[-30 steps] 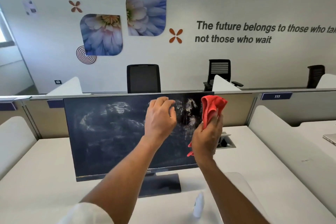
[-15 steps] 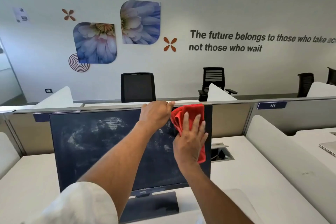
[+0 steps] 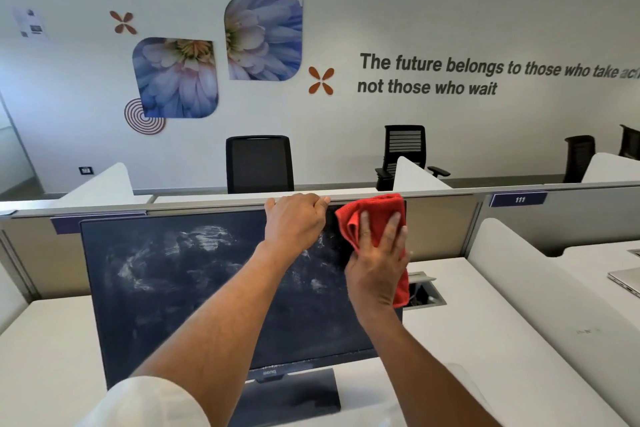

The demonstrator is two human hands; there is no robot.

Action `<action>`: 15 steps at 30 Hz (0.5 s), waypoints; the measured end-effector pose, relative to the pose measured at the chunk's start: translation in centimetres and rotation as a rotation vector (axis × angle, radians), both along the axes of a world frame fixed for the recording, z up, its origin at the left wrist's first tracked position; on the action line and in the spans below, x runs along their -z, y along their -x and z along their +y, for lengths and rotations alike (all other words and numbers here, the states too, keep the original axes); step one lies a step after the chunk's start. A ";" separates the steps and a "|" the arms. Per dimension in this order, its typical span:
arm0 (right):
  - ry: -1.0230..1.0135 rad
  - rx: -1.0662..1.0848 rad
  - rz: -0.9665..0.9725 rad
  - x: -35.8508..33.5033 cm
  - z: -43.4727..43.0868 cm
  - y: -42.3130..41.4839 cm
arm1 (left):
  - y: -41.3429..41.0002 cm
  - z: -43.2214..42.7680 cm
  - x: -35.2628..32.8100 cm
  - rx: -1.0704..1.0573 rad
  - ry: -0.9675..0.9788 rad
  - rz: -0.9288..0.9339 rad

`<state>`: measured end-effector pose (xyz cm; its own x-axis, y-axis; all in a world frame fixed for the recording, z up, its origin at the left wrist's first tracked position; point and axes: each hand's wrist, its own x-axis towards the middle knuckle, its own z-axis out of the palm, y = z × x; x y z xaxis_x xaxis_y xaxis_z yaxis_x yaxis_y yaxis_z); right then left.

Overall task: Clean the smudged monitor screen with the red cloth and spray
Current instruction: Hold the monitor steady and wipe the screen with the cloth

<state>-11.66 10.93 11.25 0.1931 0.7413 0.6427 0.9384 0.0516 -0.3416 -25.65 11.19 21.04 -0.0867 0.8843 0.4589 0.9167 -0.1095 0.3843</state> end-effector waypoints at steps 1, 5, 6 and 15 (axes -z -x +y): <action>0.005 0.027 0.056 -0.1 0.3 -0.6 | 0.0 -0.1 0.0 0.006 0.000 0.000; -0.009 0.055 0.199 -0.4 1.1 -1.3 | 0.1 -0.1 0.1 0.022 -0.001 -0.006; -0.017 0.043 0.202 -0.5 1.0 -1.0 | 0.0 -0.1 0.1 0.024 -0.004 -0.007; -0.161 -0.217 -0.012 0.3 -0.6 3.7 | 0.0 -0.1 -0.3 0.030 0.010 -0.018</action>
<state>-15.40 10.29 10.96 0.0330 0.6527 0.7569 0.9033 0.3046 -0.3020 -25.66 11.05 21.30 -0.0685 0.8910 0.4488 0.9061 -0.1327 0.4017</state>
